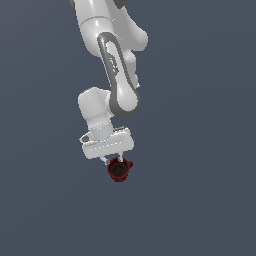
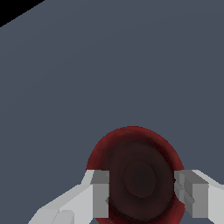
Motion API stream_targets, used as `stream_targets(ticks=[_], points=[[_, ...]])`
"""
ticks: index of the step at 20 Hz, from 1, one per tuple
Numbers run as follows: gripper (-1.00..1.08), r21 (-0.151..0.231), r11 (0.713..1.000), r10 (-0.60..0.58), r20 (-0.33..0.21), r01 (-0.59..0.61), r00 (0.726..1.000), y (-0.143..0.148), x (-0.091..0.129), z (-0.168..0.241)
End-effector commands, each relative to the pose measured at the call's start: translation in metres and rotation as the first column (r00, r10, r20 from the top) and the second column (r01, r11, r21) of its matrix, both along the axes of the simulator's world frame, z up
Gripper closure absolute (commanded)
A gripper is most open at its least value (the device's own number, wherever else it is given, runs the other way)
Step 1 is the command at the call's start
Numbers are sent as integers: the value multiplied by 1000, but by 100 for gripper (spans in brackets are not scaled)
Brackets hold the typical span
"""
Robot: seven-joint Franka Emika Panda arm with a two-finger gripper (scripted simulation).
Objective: Pick up the object and move it to a goal position.
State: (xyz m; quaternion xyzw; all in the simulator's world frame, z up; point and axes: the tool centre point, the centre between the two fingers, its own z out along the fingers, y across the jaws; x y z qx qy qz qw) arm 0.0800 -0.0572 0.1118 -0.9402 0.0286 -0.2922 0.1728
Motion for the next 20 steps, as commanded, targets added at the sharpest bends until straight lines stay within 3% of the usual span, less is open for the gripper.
stream_targets(ticks=[1, 11, 20], points=[[-20, -8, 1000, -9, 20, 10, 1000, -3, 1, -1], [-20, -29, 999, -30, 63, 32, 998, -11, 4, -4], [-20, -38, 998, -44, 58, 46, 997, -24, -1, -9]])
